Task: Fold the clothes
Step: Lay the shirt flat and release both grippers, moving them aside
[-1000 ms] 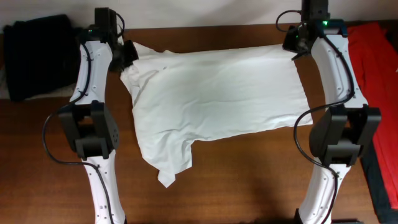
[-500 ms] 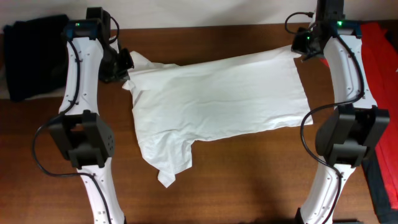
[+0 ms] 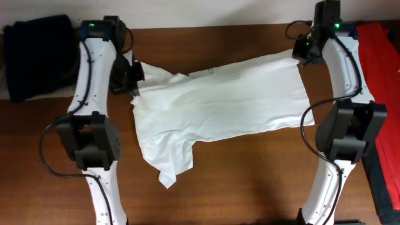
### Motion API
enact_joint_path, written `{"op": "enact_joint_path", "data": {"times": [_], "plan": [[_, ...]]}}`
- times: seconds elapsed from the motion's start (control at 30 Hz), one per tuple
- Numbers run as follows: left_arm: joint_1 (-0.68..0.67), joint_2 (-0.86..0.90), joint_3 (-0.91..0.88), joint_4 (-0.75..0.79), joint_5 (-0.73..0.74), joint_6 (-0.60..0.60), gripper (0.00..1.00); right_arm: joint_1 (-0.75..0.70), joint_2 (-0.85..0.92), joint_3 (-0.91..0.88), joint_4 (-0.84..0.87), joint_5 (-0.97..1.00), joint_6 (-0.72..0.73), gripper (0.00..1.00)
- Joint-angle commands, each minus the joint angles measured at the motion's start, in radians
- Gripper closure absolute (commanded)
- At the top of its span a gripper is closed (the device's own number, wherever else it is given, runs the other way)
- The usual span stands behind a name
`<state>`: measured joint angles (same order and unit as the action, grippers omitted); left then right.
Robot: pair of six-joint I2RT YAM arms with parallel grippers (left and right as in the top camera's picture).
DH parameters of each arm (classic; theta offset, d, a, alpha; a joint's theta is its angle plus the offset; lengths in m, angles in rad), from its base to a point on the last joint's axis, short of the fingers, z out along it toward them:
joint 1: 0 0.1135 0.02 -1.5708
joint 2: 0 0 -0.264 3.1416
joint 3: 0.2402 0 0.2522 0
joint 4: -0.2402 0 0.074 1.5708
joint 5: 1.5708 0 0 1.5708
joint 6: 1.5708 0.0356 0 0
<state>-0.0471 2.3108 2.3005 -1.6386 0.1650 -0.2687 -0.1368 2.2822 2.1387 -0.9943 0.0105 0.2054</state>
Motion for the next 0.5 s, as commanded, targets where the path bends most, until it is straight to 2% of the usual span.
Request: {"op": "enact_joint_path", "data": {"times": [0.0, 0.2, 0.27, 0.33, 0.37, 0.4, 0.43, 0.47], "plan": [[-0.023, -0.033, -0.094, 0.032, -0.014, 0.019, 0.99, -0.023, 0.008, 0.008, -0.001, 0.039, -0.015, 0.96], [-0.022, -0.033, -0.251, 0.103, -0.031, 0.016, 0.99, -0.022, 0.024, 0.008, -0.004, 0.039, -0.015, 0.96], [-0.022, -0.033, -0.3, 0.136, -0.031, 0.016, 0.99, -0.022, 0.029, 0.008, -0.006, 0.039, -0.015, 0.93], [-0.022, -0.033, -0.338, 0.161, -0.031, 0.016, 0.99, -0.021, 0.036, 0.008, -0.016, 0.039, -0.015, 0.82], [-0.022, -0.033, -0.347, 0.169, -0.034, 0.016, 0.99, -0.021, 0.037, 0.008, -0.024, 0.039, -0.015, 0.72], [-0.022, -0.033, -0.354, 0.181, -0.048, 0.016, 0.88, -0.021, 0.037, 0.008, -0.029, 0.039, -0.019, 0.41], [-0.022, -0.033, -0.355, 0.187, -0.073, 0.016, 0.8, -0.022, 0.037, 0.008, -0.034, 0.04, -0.019, 0.36], [-0.021, -0.033, -0.355, 0.188, -0.091, 0.016, 0.6, -0.022, 0.037, 0.008, -0.039, 0.041, -0.019, 0.34]]}}
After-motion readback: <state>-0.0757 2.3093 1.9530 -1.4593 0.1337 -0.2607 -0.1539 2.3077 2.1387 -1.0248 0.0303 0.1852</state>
